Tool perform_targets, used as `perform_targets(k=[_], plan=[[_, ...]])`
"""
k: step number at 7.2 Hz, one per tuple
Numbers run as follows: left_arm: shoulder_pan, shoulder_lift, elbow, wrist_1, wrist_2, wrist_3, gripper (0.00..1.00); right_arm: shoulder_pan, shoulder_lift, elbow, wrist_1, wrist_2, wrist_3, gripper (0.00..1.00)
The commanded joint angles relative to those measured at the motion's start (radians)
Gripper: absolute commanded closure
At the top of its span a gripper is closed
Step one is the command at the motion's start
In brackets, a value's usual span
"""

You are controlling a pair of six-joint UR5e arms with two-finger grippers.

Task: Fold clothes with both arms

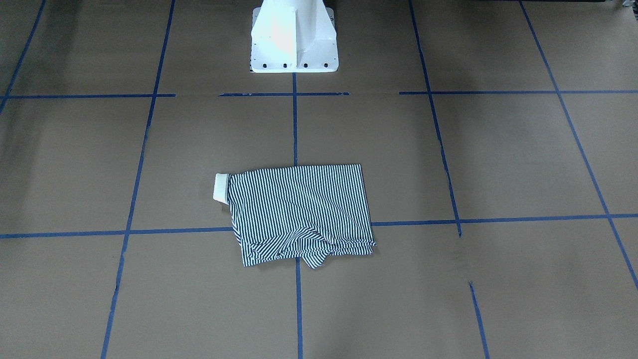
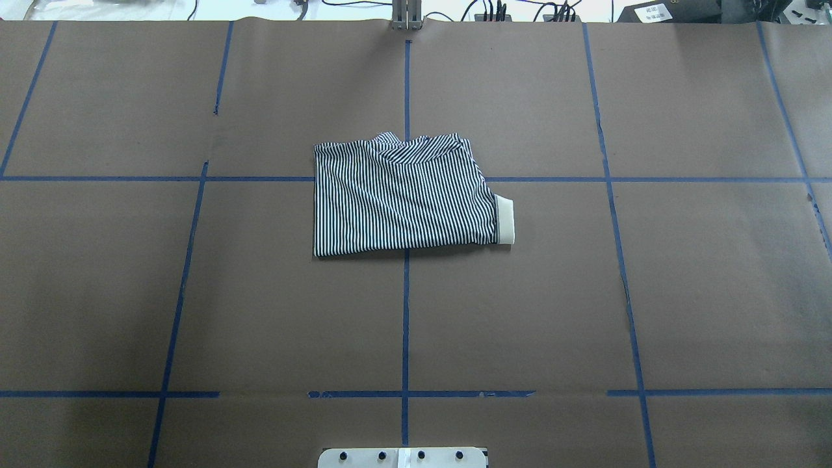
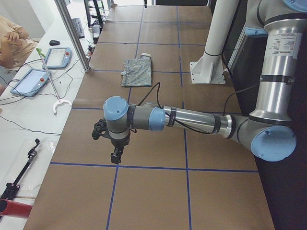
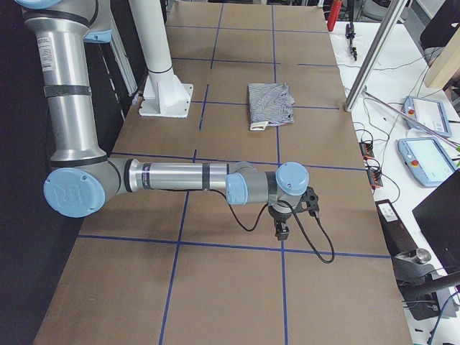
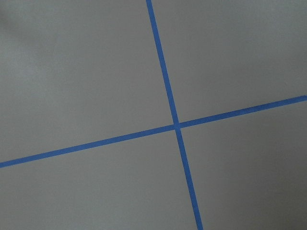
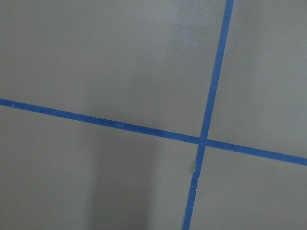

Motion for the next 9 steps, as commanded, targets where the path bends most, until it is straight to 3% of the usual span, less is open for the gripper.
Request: perform_targets(k=[1, 9], plan=[[0.011, -0.001, 0.008, -0.001, -0.017, 0.000, 0.00, 0.000, 0.001, 0.003, 0.004, -0.001, 0.001, 0.00], [0.014, -0.001, 0.010, -0.008, -0.052, 0.000, 0.00, 0.000, 0.012, 0.034, 0.010, -0.002, 0.001, 0.00]])
